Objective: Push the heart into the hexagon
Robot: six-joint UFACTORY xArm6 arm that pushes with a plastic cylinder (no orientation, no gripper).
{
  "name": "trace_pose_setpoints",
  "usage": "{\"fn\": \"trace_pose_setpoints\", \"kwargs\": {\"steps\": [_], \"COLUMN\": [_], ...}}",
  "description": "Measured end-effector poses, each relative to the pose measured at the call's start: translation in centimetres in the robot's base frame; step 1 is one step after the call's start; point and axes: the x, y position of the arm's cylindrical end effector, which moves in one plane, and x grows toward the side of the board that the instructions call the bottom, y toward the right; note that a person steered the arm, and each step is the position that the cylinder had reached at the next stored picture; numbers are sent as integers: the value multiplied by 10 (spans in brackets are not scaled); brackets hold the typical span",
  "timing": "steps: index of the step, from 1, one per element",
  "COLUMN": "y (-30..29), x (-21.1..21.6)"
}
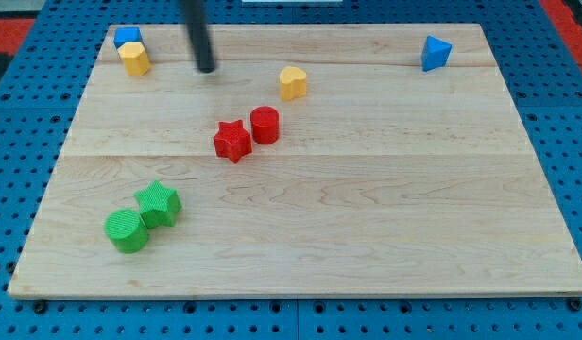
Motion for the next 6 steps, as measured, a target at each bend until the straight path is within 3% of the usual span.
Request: {"fn": "trace_pose_setpoints", "kwargs": {"steps": [1, 2, 3, 4, 6], "y": [111, 154, 69, 40, 106], "x": [11, 54, 66, 33, 17]}}
